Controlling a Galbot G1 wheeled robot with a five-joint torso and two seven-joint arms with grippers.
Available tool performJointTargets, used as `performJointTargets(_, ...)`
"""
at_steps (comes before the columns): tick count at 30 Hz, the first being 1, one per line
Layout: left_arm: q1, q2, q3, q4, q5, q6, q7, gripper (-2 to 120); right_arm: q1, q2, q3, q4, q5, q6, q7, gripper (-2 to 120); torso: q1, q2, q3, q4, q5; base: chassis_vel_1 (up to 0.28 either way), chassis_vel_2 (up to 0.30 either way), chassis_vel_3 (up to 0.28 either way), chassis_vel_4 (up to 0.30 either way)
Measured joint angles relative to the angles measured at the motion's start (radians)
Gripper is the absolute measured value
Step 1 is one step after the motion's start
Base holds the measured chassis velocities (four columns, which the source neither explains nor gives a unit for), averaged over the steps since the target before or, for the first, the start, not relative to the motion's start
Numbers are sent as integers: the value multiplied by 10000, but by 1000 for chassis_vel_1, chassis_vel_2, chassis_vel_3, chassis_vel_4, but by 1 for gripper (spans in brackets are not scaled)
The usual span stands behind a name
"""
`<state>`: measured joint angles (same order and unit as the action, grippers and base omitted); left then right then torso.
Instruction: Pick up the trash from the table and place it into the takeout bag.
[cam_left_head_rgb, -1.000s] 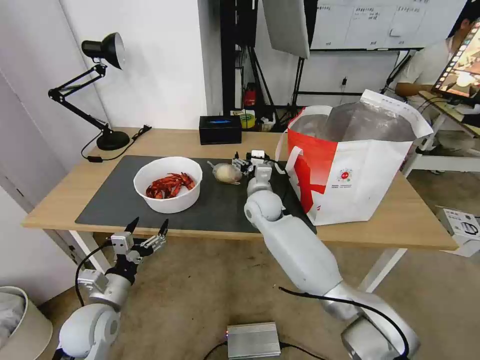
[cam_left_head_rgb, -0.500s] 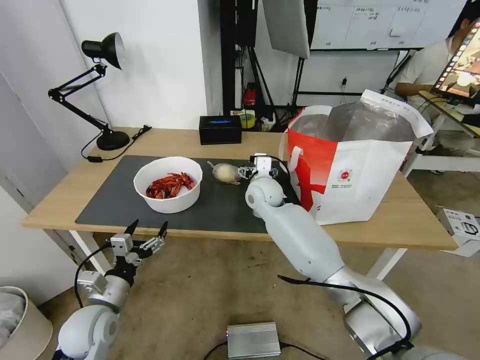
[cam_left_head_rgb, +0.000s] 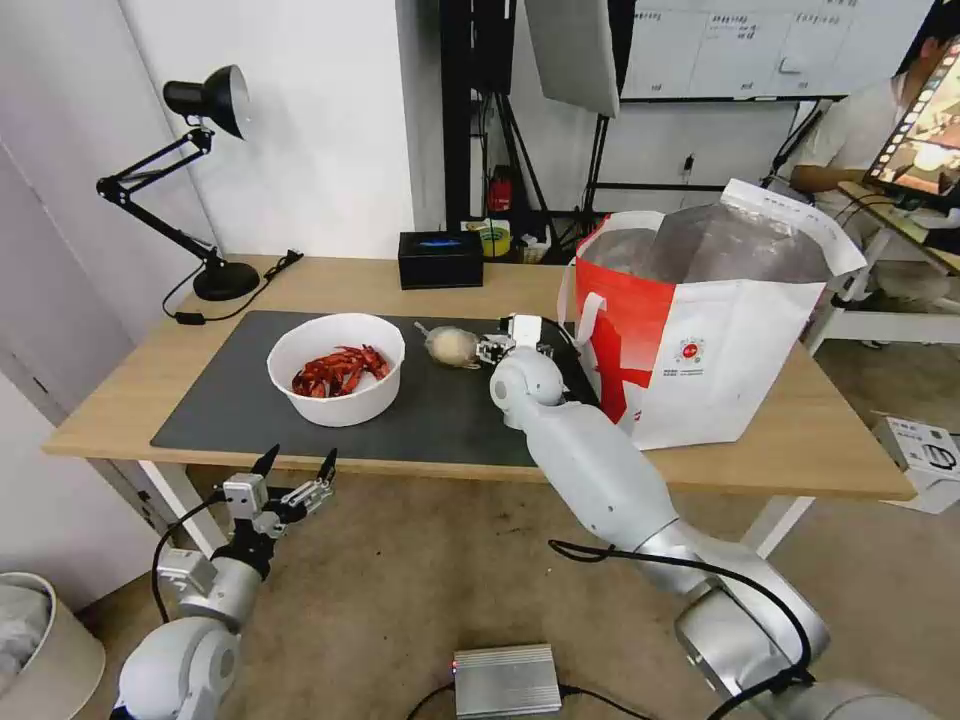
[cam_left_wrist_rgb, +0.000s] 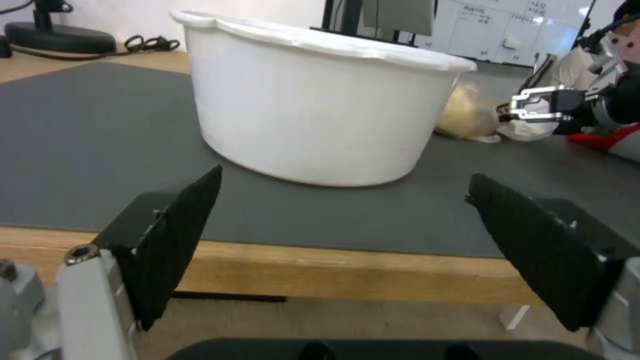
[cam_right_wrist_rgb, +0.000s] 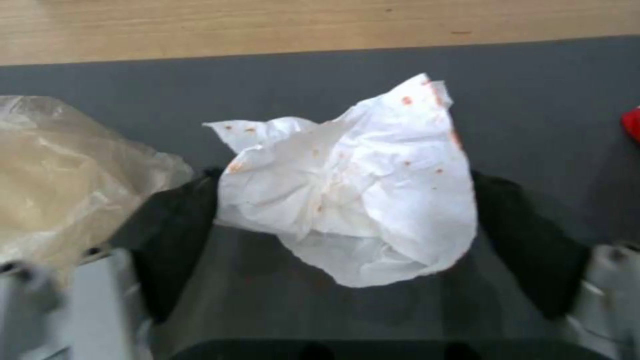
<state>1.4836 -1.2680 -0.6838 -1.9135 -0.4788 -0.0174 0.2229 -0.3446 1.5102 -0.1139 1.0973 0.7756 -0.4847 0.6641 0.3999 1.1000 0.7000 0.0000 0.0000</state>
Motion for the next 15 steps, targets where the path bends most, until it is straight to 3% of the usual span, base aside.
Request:
performJointTargets(6,-9,-3,-4,-16,1,0,4,100,-45,45,93,-56,-4,0,22,60,0,0,0,0,0,0,0,0,0)
performJointTargets(13,3,-15,-4,-34,5,0,10,100,-61,30,113,-58,-3,13,34,41,-1,0,0,-1,0,0,0,0,0)
performJointTargets(15,20,-28,-3,-51,7,-1,12,100,-74,27,115,-58,-5,45,39,30,0,0,0,0,0,0,0,0,0)
